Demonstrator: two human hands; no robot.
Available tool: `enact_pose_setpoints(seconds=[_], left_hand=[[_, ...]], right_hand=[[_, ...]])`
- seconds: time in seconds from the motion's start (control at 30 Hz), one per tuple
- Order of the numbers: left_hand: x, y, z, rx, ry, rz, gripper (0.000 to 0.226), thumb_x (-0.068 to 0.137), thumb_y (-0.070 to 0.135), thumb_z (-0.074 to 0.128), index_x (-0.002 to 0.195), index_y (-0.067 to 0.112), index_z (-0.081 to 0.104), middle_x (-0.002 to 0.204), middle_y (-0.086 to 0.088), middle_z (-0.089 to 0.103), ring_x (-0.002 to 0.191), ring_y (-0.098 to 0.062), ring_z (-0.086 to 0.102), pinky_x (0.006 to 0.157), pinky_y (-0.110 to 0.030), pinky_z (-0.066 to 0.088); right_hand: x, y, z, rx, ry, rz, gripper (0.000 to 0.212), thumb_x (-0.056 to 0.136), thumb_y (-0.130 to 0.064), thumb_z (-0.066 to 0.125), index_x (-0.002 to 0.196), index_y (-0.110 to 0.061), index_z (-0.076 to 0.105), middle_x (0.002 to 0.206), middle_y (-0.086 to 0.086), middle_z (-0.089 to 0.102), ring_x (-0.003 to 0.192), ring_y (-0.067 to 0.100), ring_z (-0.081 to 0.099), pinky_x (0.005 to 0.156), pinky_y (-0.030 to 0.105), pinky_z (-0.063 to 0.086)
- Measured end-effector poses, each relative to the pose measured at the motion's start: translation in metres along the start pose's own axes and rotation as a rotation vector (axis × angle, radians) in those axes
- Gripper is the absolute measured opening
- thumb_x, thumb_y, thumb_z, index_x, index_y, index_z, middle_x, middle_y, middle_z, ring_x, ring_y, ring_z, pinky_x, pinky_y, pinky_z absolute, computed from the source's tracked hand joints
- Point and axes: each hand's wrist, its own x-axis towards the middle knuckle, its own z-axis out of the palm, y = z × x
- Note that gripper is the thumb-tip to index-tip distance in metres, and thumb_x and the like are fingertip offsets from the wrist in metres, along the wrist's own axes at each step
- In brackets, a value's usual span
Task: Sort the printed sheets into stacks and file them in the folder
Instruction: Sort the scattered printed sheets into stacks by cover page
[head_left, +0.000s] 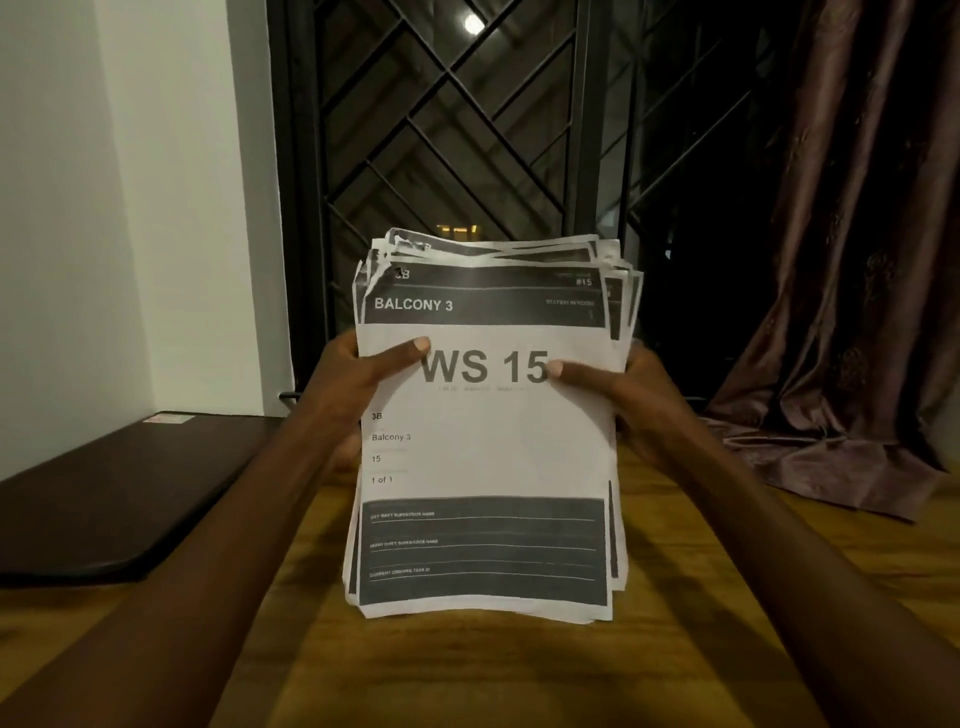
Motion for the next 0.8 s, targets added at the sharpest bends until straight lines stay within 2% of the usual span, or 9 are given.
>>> enact_pose_setpoints(seconds=[0.07,0.13,0.23,0.37,0.43,0.53,0.67,0.73,0.8], left_hand=[[-0.004,0.002,0.006,0.048,0.036,0.087,0.031,0.085,0.016,0.068,0.115,0.014,0.061,0.093,-0.002,0.076,0.077,-0.018,0.073,0.058,-0.027,0.057],[-0.008,0.007,0.012,0.08,0.045,0.136,0.017,0.089,0.02,0.063,0.106,0.017,0.061,0.083,0.004,0.076,0.071,-0.013,0.073,0.055,-0.022,0.055],[-0.01,0.028,0.02,0.103,0.028,0.224,0.014,0.09,0.028,0.061,0.1,0.019,0.065,0.089,0.001,0.076,0.082,-0.016,0.073,0.067,-0.028,0.059],[-0.006,0.053,0.029,0.084,0.021,0.334,0.008,0.094,0.03,0.057,0.092,0.025,0.063,0.087,0.006,0.076,0.083,-0.014,0.073,0.073,-0.03,0.059],[-0.004,0.048,0.025,0.073,0.013,0.342,0.009,0.091,0.027,0.061,0.095,0.021,0.066,0.092,0.003,0.076,0.087,-0.017,0.073,0.075,-0.032,0.058],[-0.004,0.03,0.012,0.072,0.033,0.316,0.034,0.085,0.023,0.068,0.116,0.01,0.063,0.101,-0.004,0.075,0.09,-0.022,0.072,0.073,-0.031,0.057],[0.002,0.017,-0.001,0.039,0.033,0.212,0.044,0.082,0.028,0.068,0.12,0.008,0.06,0.1,-0.006,0.075,0.088,-0.024,0.072,0.073,-0.035,0.059],[0.004,0.008,-0.005,-0.002,0.002,0.108,0.047,0.084,0.029,0.067,0.125,0.007,0.058,0.108,-0.01,0.073,0.097,-0.029,0.07,0.081,-0.042,0.057],[0.001,-0.006,-0.007,-0.035,-0.047,-0.01,0.045,0.081,0.028,0.068,0.122,0.01,0.06,0.111,-0.01,0.072,0.101,-0.03,0.069,0.08,-0.043,0.058]], right_hand=[[-0.006,0.003,0.008,-0.04,-0.05,0.041,0.032,0.068,-0.016,0.077,0.094,-0.026,0.061,0.09,-0.003,0.072,0.085,0.016,0.069,0.071,0.029,0.057],[-0.011,0.003,0.015,-0.071,0.039,-0.025,0.024,0.075,-0.018,0.074,0.09,-0.029,0.06,0.087,-0.006,0.069,0.083,0.011,0.069,0.069,0.024,0.056],[-0.01,-0.021,0.02,-0.059,0.146,-0.241,0.012,0.086,-0.019,0.065,0.085,-0.029,0.06,0.08,-0.012,0.068,0.074,0.0,0.069,0.063,0.015,0.055],[-0.002,-0.051,0.025,0.016,0.106,-0.319,0.006,0.089,-0.023,0.062,0.092,-0.028,0.061,0.091,-0.005,0.073,0.088,0.013,0.071,0.075,0.029,0.059],[-0.003,-0.047,0.025,0.016,0.091,-0.324,0.016,0.081,-0.027,0.068,0.096,-0.026,0.062,0.098,0.001,0.072,0.091,0.017,0.07,0.079,0.036,0.059],[-0.01,-0.027,0.02,0.012,0.08,-0.294,0.038,0.068,-0.028,0.074,0.103,-0.019,0.062,0.097,0.002,0.072,0.087,0.019,0.071,0.072,0.033,0.058],[-0.009,-0.005,0.013,-0.012,0.131,-0.253,0.022,0.077,-0.021,0.072,0.097,-0.021,0.063,0.088,-0.005,0.074,0.081,0.015,0.072,0.066,0.026,0.058],[-0.01,0.008,0.015,-0.044,0.133,-0.183,0.026,0.076,-0.028,0.072,0.099,-0.023,0.062,0.091,-0.008,0.072,0.083,0.014,0.071,0.068,0.025,0.058],[-0.012,0.025,0.019,-0.112,0.122,-0.076,0.031,0.076,-0.034,0.072,0.102,-0.027,0.058,0.095,-0.014,0.066,0.084,0.009,0.066,0.07,0.021,0.054]])
